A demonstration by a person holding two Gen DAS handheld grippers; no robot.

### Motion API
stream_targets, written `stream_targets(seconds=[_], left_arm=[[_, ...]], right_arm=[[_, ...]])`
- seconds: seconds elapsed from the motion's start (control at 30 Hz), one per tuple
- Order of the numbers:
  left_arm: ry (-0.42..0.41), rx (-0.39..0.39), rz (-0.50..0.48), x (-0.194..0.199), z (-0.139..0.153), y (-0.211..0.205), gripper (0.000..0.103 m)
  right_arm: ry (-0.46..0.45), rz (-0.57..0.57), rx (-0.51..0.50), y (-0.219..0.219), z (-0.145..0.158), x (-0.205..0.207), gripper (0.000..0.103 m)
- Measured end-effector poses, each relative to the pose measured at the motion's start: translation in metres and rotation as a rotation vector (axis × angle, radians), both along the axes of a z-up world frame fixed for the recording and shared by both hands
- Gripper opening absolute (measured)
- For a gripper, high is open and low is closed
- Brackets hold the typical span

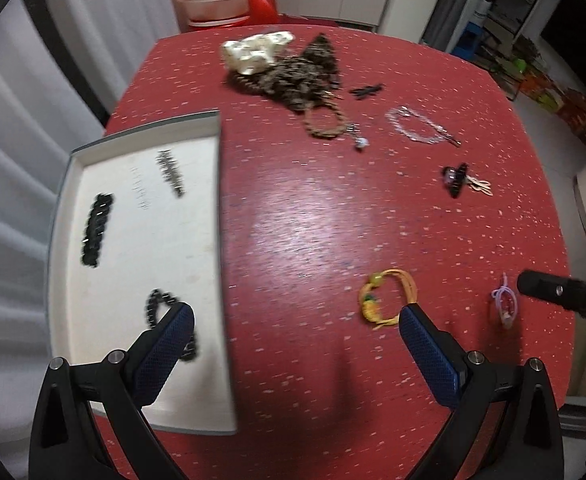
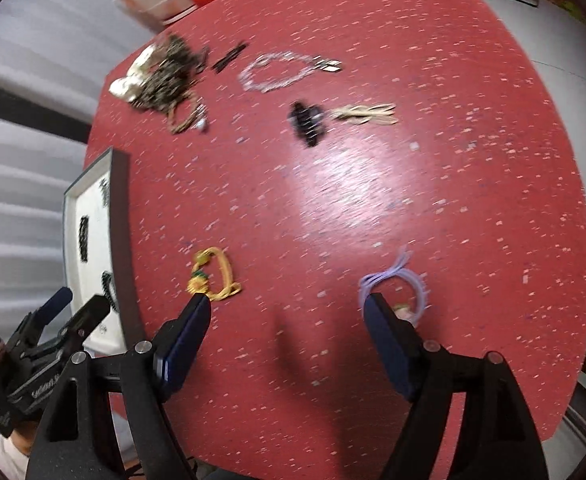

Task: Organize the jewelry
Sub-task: 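Grasp the black claw clip with the right tool while the left tool approaches the yellow sunflower hair tie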

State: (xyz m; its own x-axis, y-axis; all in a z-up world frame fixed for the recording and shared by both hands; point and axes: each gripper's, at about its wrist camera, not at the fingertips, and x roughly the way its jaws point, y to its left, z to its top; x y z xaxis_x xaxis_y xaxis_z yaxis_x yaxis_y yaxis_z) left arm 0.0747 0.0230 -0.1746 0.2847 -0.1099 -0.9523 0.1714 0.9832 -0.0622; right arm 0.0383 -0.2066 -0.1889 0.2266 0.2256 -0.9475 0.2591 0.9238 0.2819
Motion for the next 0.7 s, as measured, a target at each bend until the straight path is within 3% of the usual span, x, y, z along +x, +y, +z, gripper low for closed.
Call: stream_targets(seconds=[0.27, 0.7], left_arm=[[0.051, 0.003, -0.045, 0.000, -0.027, -0.039, 0.103], [0.097, 0.026, -0.006, -0.002, -0.068, -0.059, 0.103]], right_arm=[[-0.043, 0.016, -0.049, -0.017, 0.000, 0.029, 0.081], [-0.044, 0.059, 0.003, -0.013, -0.036, 0.075, 0.080]])
